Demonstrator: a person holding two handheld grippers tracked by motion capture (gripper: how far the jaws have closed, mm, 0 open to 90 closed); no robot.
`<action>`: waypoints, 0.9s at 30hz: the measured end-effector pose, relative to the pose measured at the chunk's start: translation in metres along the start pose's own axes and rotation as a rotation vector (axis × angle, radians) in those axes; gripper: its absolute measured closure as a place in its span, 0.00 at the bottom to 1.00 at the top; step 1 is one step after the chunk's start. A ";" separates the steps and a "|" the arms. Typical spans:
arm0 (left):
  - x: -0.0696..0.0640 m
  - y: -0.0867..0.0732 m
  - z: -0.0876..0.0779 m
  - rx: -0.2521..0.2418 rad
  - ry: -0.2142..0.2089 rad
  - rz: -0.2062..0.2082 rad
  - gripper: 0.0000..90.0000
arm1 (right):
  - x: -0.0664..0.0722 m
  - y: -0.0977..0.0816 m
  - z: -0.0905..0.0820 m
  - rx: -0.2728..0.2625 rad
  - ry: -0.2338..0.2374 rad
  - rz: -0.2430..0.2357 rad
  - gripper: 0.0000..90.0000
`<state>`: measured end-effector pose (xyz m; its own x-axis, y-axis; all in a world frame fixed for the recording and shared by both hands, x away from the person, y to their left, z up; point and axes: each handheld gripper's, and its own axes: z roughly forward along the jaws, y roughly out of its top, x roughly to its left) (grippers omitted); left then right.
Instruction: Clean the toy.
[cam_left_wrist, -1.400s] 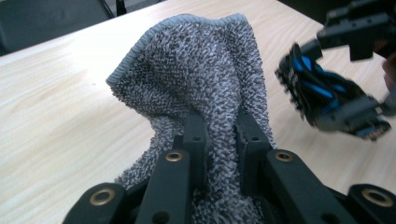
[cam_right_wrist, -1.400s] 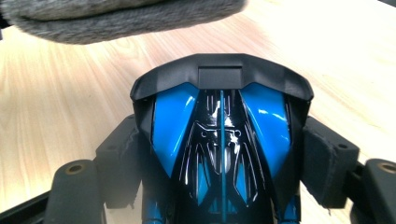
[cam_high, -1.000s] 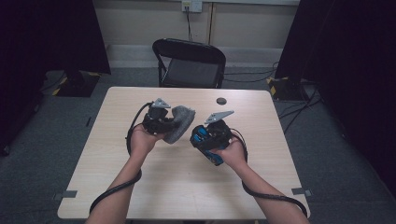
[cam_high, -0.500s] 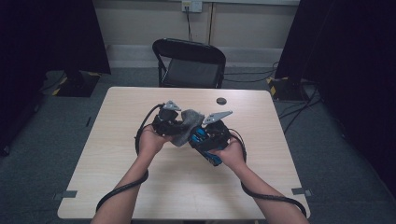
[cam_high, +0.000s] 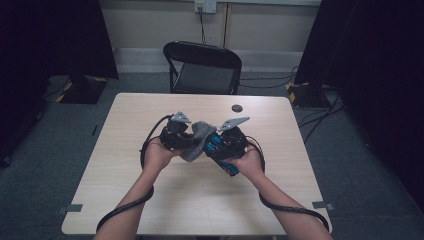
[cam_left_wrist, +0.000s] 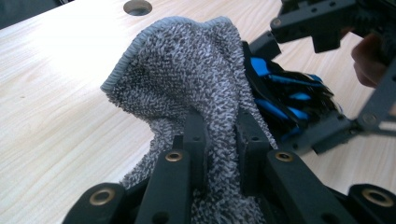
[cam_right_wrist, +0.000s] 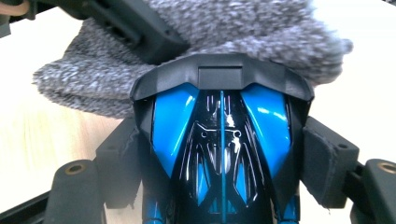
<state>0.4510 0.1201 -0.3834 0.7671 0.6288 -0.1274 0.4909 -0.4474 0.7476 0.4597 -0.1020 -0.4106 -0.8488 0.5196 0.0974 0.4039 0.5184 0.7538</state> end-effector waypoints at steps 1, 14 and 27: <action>-0.001 -0.002 -0.001 -0.004 -0.003 -0.001 0.86 | -0.001 0.000 0.000 -0.001 0.002 0.001 0.29; -0.008 -0.017 -0.009 -0.014 -0.036 -0.009 0.86 | -0.011 -0.002 -0.003 -0.004 -0.020 0.025 0.29; -0.004 -0.044 -0.013 0.010 -0.043 -0.037 0.86 | -0.018 -0.002 -0.012 -0.018 -0.025 0.045 0.29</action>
<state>0.4207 0.1455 -0.4067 0.7654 0.6172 -0.1825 0.5229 -0.4310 0.7354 0.4706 -0.1204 -0.4061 -0.8210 0.5590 0.1156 0.4352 0.4820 0.7605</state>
